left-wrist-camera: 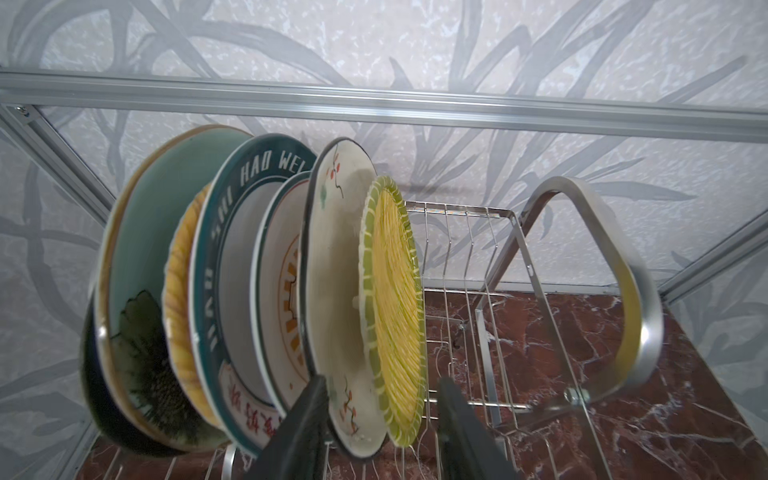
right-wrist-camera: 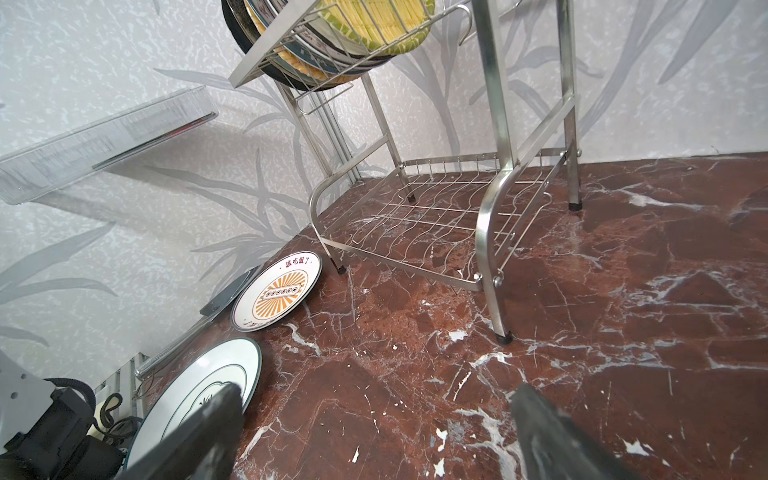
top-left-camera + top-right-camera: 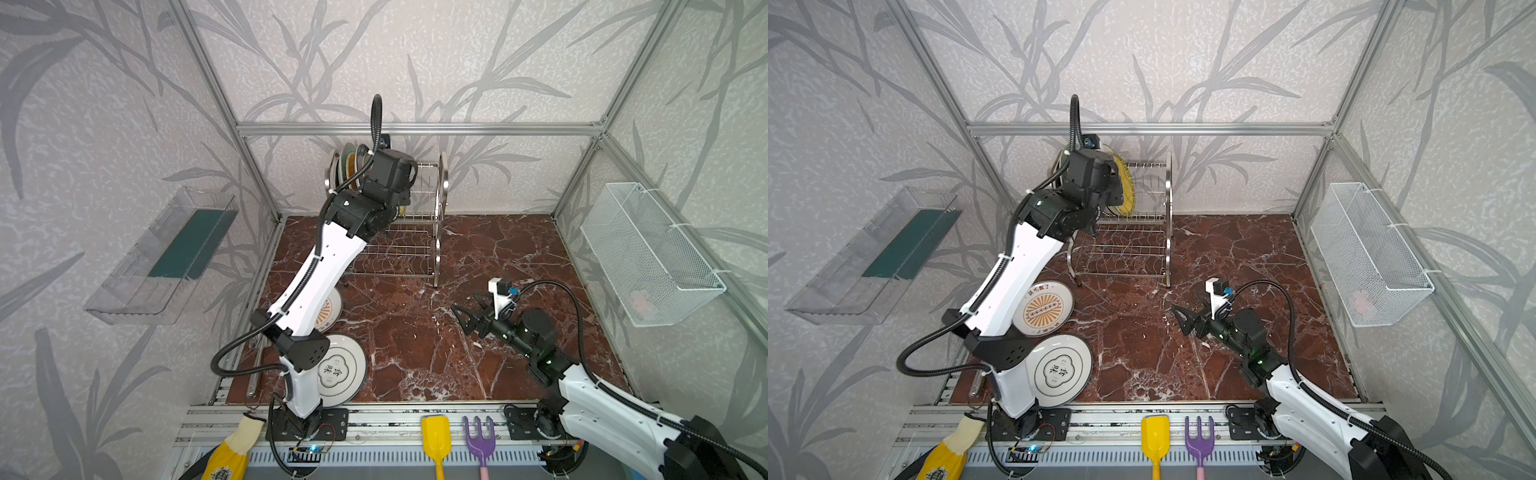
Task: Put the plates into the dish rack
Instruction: 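Open the left gripper and draw it back toward the table front, then move left gripper to the sunburst plate's rim while right gripper shifts toward it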
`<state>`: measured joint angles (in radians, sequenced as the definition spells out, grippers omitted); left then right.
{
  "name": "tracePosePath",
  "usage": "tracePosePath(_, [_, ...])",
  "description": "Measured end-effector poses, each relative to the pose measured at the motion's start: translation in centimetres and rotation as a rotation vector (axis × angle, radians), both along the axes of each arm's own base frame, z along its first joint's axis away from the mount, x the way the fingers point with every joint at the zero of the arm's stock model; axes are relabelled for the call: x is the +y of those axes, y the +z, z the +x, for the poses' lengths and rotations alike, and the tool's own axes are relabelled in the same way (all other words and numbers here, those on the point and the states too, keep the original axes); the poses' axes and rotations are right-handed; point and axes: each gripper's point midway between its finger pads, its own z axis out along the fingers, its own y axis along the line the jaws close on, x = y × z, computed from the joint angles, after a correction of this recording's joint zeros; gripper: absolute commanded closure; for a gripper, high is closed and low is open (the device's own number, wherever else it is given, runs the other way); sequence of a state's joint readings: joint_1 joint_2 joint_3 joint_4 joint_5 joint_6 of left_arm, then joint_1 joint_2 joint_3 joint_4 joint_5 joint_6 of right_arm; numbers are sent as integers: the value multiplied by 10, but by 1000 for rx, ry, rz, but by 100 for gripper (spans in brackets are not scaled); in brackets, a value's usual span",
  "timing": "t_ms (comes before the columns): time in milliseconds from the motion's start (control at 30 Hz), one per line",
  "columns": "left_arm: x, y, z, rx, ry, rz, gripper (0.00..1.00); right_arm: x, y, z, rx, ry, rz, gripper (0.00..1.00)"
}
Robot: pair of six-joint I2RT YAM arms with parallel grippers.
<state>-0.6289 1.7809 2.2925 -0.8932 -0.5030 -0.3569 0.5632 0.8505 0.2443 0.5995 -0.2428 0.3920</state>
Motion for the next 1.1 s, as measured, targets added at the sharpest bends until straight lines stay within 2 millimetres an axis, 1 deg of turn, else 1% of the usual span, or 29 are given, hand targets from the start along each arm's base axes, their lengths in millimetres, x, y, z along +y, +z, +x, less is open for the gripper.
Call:
tracePosePath(67, [12, -2, -20, 12, -14, -21, 44, 0, 1, 0, -3, -2, 1, 1])
tracePosePath(167, [34, -9, -55, 20, -32, -66, 42, -1, 3, 0, -7, -7, 4, 1])
tracePosePath(233, [52, -16, -81, 19, -36, -104, 38, -1, 2, 0, -6, -9, 3, 1])
tracePosePath(333, [78, -30, -117, 18, -32, -163, 36, -1, 2, 0, -6, -13, 2, 1])
tracePosePath(433, [103, -49, -151, 23, -10, -222, 32, -1, 2, 0, -6, -11, 2, 1])
tracePosePath(533, [123, -76, -180, 48, 14, -274, 28, 0, 2, 0, -5, -12, 1, 1])
tracePosePath(600, [132, -94, -195, 73, 29, -300, 25, 1, 2, -1, -5, -11, 0, 1])
tracePosePath(667, [138, -114, -204, 108, 49, -327, 24, 2, 1, -2, -4, -9, -1, 1])
tracePosePath(767, [140, -156, -206, 201, 78, -363, 23, 4, 0, -3, -3, -3, -6, 1])
tracePosePath(900, [146, -227, -199, 369, 171, -460, 23, 12, -4, -9, -6, 22, -30, 1])
tracePosePath(933, [150, -242, -197, 403, 203, -502, 23, 15, -6, -10, -7, 30, -39, 1])
tracePosePath(967, [154, -254, -195, 425, 231, -541, 23, 18, -7, -12, -10, 39, -49, 1])
tracePosePath(1033, [167, -283, -192, 468, 308, -640, 23, 26, -8, -15, -13, 64, -70, 1])
tracePosePath(1100, [181, -304, -193, 482, 384, -723, 23, 33, -10, -17, -17, 88, -86, 1])
